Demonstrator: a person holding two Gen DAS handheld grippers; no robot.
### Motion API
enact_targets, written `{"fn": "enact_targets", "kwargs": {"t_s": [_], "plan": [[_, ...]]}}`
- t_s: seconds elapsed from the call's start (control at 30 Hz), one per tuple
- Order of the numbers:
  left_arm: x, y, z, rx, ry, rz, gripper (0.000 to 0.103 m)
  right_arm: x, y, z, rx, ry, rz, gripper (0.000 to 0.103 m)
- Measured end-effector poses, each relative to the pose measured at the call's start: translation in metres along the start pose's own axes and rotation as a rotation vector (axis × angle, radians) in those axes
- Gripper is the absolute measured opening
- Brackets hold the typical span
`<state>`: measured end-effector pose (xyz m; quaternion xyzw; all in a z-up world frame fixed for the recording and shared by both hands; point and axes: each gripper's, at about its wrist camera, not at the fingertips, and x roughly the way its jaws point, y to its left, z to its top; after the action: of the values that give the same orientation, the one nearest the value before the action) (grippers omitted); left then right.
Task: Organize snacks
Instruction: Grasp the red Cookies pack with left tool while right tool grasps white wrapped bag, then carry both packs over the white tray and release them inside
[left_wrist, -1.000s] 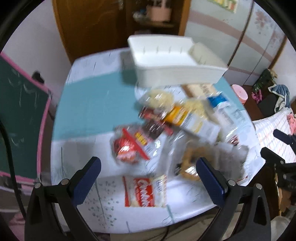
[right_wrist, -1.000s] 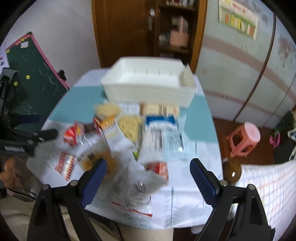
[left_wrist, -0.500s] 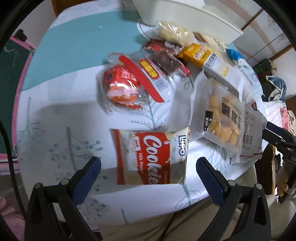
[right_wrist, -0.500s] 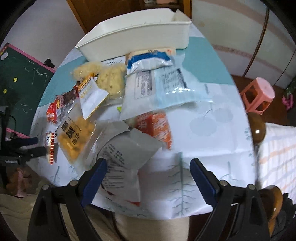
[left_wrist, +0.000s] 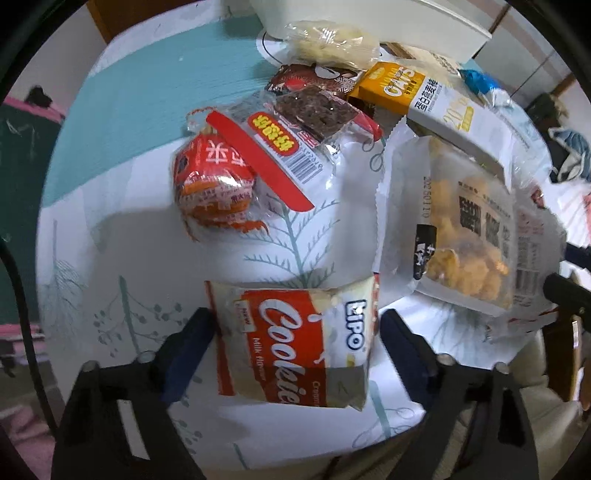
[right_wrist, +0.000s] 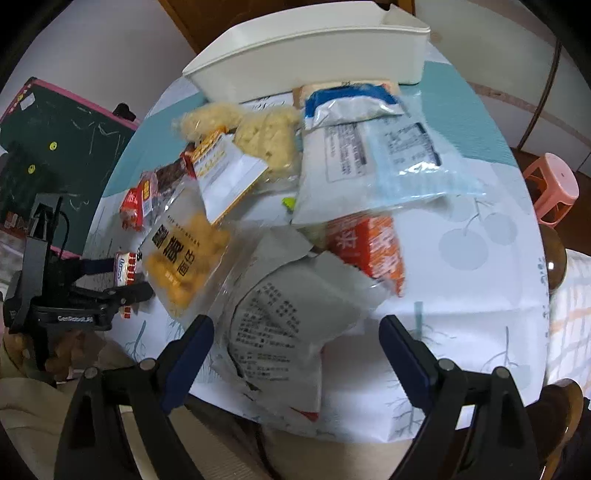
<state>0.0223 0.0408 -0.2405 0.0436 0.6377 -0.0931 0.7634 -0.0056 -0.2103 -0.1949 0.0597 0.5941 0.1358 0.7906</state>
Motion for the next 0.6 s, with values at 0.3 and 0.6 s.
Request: {"fn": "enact_targets", "kwargs": {"t_s": [0.3,0.6], "plan": [[-0.014,-0.032,0.012,0.059,-0.039,0.023,0.048,0.011,0.016,0.004,-0.055,0.022,-0.011,0.066],[-0.067,-0.043,0.02,0.046,-0.142,0.043,0.048,-0.028,0.026,-0.003,-0.118,-0.093,-0.023,0.059]]}}
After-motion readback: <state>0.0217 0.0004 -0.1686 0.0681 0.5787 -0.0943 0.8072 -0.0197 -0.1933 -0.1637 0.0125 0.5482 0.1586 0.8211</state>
